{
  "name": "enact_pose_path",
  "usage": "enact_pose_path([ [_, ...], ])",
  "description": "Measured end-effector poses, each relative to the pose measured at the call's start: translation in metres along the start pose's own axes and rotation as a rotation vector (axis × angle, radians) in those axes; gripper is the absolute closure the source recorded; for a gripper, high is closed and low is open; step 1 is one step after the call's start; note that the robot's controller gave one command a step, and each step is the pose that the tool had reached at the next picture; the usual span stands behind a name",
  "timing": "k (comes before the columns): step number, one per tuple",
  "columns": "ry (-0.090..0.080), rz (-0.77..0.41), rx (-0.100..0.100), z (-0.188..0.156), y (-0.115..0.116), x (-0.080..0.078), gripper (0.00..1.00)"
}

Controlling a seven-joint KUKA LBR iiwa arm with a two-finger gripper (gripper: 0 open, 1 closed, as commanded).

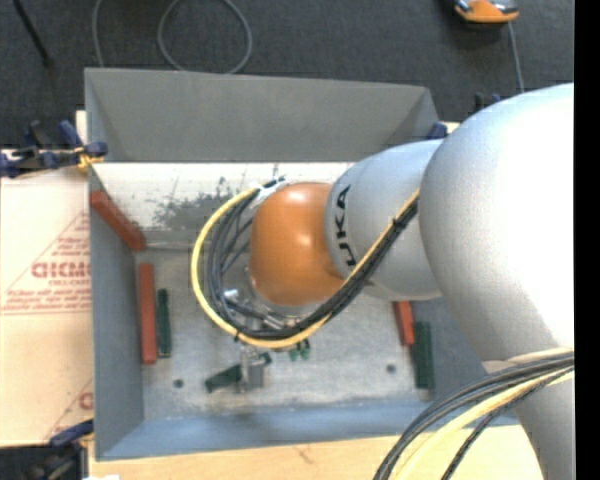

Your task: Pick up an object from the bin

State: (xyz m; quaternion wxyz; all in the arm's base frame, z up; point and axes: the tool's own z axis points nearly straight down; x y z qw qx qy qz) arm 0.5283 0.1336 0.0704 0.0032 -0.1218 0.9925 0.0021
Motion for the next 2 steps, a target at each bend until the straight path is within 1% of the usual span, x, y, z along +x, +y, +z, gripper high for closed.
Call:
enact_pose_path([
  [1,0.002,0.007,0.002,-0.001,-0.004,0.002,1.00],
  [2,-0.004,-0.218,0.006,-0.120,-0.041,-0.018,1.00],
])
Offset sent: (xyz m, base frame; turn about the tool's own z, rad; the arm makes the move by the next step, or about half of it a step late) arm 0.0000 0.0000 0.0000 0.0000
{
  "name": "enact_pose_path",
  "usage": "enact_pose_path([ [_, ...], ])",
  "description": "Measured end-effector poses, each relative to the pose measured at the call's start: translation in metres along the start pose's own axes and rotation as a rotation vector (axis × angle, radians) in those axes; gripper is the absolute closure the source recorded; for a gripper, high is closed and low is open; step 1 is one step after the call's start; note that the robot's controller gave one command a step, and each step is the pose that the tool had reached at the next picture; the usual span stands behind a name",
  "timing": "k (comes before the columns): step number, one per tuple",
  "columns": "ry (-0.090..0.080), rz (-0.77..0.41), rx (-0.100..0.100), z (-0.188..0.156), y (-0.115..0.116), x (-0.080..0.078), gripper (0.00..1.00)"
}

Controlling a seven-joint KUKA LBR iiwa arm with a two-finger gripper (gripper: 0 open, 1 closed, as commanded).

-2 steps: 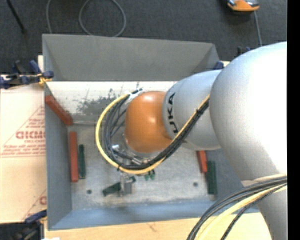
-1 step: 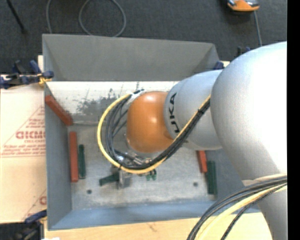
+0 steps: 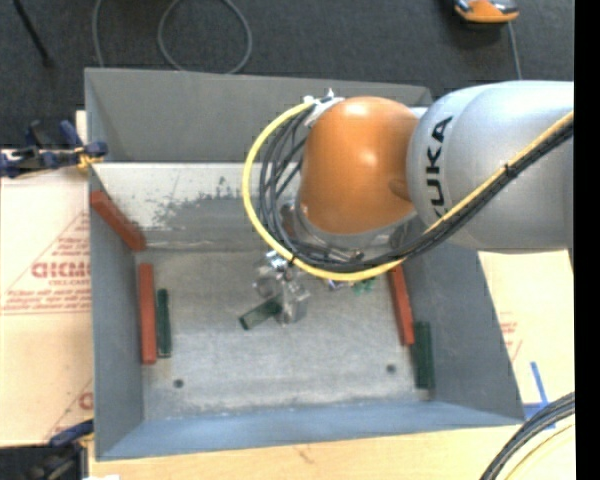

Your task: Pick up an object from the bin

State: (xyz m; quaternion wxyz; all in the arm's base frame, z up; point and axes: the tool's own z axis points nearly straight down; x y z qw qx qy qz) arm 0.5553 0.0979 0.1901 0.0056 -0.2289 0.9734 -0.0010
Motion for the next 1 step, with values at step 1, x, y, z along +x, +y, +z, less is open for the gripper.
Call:
enact_pose_path([
  [1,-0.001,-0.236,-0.003,-0.0653,0.0285,-0.0358,1.00],
])
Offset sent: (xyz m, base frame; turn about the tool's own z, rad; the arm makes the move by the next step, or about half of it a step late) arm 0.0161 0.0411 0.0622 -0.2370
